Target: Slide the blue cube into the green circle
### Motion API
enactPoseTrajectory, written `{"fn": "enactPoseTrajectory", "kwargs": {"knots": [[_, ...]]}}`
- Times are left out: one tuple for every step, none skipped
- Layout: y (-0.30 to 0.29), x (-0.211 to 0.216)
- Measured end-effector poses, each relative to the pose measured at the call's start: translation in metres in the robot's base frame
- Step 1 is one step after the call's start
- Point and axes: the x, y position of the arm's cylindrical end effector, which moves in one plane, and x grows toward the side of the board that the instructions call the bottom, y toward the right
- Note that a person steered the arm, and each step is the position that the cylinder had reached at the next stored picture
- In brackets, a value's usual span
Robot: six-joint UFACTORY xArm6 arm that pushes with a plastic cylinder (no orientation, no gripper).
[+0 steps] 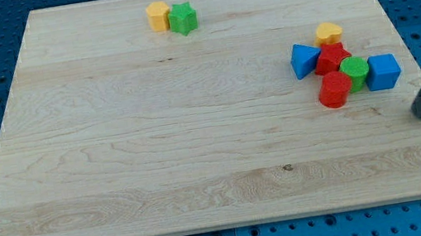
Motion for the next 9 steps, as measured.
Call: {"fn": "enactPoseTrajectory", "kwargs": {"knots": [[0.013,-0.017],[0.009,-0.021],[-0.019,-0.029],[-0.005,-0.037],[0.045,-0.056],[0.038,-0.069],[-0.013,-0.061],[-0.053,-0.057],[-0.058,-0.058]]}}
